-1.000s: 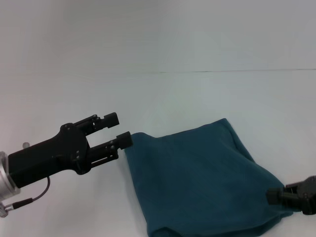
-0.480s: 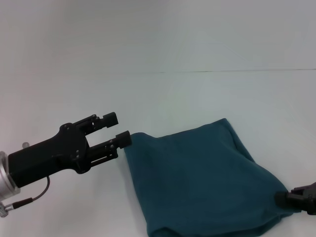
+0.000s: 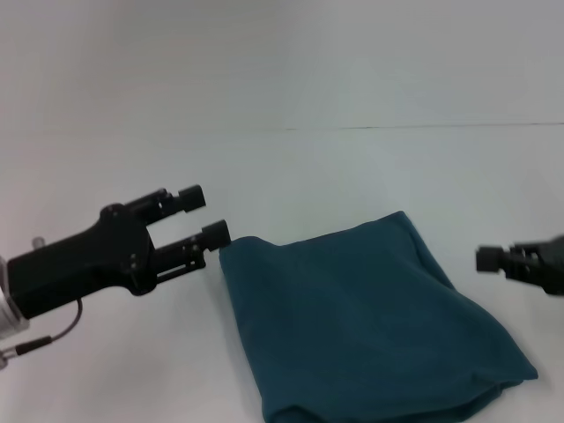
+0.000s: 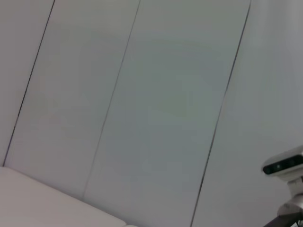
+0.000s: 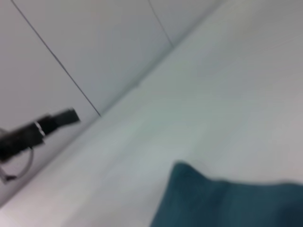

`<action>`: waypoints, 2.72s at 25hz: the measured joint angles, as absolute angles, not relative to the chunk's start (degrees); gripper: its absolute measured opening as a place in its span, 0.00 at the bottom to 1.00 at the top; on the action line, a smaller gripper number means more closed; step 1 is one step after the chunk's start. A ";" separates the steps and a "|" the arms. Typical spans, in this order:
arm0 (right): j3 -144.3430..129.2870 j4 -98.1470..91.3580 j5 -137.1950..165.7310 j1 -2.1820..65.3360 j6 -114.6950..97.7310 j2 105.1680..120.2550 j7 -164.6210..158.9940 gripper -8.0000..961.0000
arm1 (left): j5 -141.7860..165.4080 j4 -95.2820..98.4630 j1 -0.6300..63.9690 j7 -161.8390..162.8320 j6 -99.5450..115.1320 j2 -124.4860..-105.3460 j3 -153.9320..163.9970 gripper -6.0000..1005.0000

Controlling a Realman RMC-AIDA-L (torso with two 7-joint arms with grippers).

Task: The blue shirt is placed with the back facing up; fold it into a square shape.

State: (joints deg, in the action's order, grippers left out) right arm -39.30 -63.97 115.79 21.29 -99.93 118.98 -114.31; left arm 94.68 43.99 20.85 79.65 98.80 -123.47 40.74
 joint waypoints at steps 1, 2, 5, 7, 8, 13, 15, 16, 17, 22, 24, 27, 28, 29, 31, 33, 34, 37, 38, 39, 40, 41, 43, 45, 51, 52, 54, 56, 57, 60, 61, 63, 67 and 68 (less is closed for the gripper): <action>-39.33 -63.58 115.32 22.05 -99.74 118.95 -114.28 0.09 | 94.58 44.45 20.94 79.22 98.78 -123.40 40.50 0.72; -39.44 -63.08 115.33 22.81 -99.25 119.02 -114.06 0.09 | 94.53 44.78 21.03 78.85 98.75 -123.34 40.22 0.72; -40.58 -60.32 115.54 25.40 -97.00 119.45 -112.09 0.09 | 94.44 45.30 21.50 77.33 98.69 -123.04 38.15 0.72; -41.33 -57.38 115.54 27.29 -95.36 119.56 -110.69 0.09 | 94.37 45.31 21.90 76.99 98.71 -122.67 36.51 0.72; -41.54 -55.23 115.54 28.47 -94.17 119.56 -110.27 0.09 | 94.34 45.32 22.01 76.98 98.72 -122.52 35.74 0.72; -42.56 -43.80 116.04 34.09 -87.36 118.94 -108.02 0.09 | 94.30 45.10 22.18 76.49 99.00 -122.10 30.79 0.72; -44.10 -41.11 116.82 35.72 -84.26 118.97 -107.59 0.09 | 94.26 44.96 22.07 76.19 98.83 -122.09 30.17 0.72; -45.13 -40.20 117.44 36.42 -82.61 119.10 -107.58 0.09 | 94.26 44.91 21.99 76.10 98.78 -122.09 30.09 0.72; -46.30 -39.43 118.13 37.13 -81.18 119.28 -107.62 0.09 | 94.24 44.75 21.88 75.92 98.77 -122.10 30.01 0.72; -51.68 -34.70 120.25 39.64 -75.40 119.53 -108.01 0.09 | 94.21 44.23 21.26 74.68 98.84 -122.61 29.60 0.72; -53.25 -33.05 120.36 40.10 -73.98 119.65 -108.01 0.09 | 94.21 44.12 20.64 74.13 98.85 -123.04 29.56 0.72; -55.27 -31.05 120.35 40.24 -71.94 119.97 -107.88 0.09 | 94.21 43.43 20.24 73.48 99.01 -123.27 29.48 0.72; -55.86 -30.32 120.33 40.24 -71.23 120.04 -107.81 0.09 | 94.21 43.19 20.13 73.28 99.07 -123.31 29.44 0.72; -56.44 -29.44 120.26 40.25 -70.37 120.09 -107.75 0.09 | 94.21 42.92 20.00 73.08 99.19 -123.39 29.39 0.72; -57.18 -28.07 120.20 40.26 -69.17 120.13 -107.66 0.09 | 94.21 42.86 19.83 72.82 99.21 -123.58 29.35 0.72; -57.75 -26.88 120.14 40.22 -68.14 120.15 -107.64 0.09 | 94.21 42.65 19.71 72.37 99.23 -123.76 29.35 0.72; -57.95 -26.72 120.09 40.13 -67.96 120.15 -107.68 0.09 | 94.21 42.44 19.69 72.13 99.26 -123.80 29.35 0.72; -57.97 -26.98 120.01 39.84 -68.52 120.15 -107.94 0.09 | 94.21 42.01 19.68 71.78 99.26 -123.82 29.35 0.72; -57.88 -27.26 120.00 39.79 -69.02 120.15 -107.99 0.09 | 94.22 42.01 19.68 71.71 99.27 -123.82 29.35 0.72; -57.82 -27.91 119.81 39.68 -69.87 120.15 -108.01 0.09 | 94.22 42.02 19.68 71.57 99.26 -123.83 29.35 0.72; -57.82 -28.65 119.52 39.53 -70.70 120.15 -108.06 0.09 | 94.22 42.01 19.68 71.42 99.26 -123.83 29.35 0.72; -57.85 -29.70 119.12 39.35 -71.28 120.14 -108.14 0.09 | 94.22 42.01 19.68 71.28 99.26 -123.84 29.35 0.72; -58.09 -32.20 118.49 38.79 -72.09 120.16 -108.64 0.09 | 94.22 42.01 19.68 71.19 99.28 -123.84 29.35 0.72; -58.28 -34.82 118.12 38.42 -72.48 120.20 -109.63 0.09 | 94.22 42.01 19.69 71.19 99.30 -123.84 29.35 0.72; -58.45 -44.15 118.08 36.91 -72.32 120.19 -114.41 0.08 | 94.22 41.91 20.02 71.19 99.00 -123.80 29.36 0.72; -58.47 -45.55 118.18 36.46 -72.00 120.11 -115.24 0.08 | 94.22 41.86 20.07 71.19 98.92 -123.79 29.35 0.72; -58.46 -47.26 118.63 35.54 -70.58 119.87 -116.75 0.08 | 94.22 41.83 20.10 71.19 98.81 -123.76 29.35 0.72; -58.18 -47.55 119.61 34.70 -68.35 119.69 -117.63 0.09 | 94.22 41.83 20.16 71.19 98.73 -123.72 29.20 0.72; -58.03 -47.43 120.27 34.33 -67.16 119.63 -117.87 0.09 | 94.22 41.83 20.25 71.19 98.73 -123.67 29.06 0.72; -57.95 -46.32 122.60 33.83 -64.25 119.61 -118.35 0.10 | 94.22 41.83 20.46 71.40 98.69 -123.51 28.77 0.72; -57.99 -45.91 123.40 33.76 -63.36 119.66 -118.56 0.10 | 94.22 41.83 20.51 71.50 98.68 -123.46 28.73 0.72; -58.22 -45.11 124.58 33.64 -61.87 119.80 -118.80 0.10 | 94.22 41.83 20.60 71.58 98.55 -123.43 28.73 0.72; -58.46 -43.56 125.25 33.26 -58.67 119.95 -118.87 0.11 | 94.22 41.83 20.78 71.59 98.44 -123.36 28.73 0.72; -58.46 -43.27 125.27 33.13 -57.77 119.96 -118.88 0.12 | 94.22 41.84 20.82 71.60 98.43 -123.34 28.73 0.72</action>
State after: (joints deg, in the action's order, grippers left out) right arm -58.46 -43.27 125.27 33.13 -57.77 119.96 -118.88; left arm 94.22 41.84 20.82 71.60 98.43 -123.34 28.73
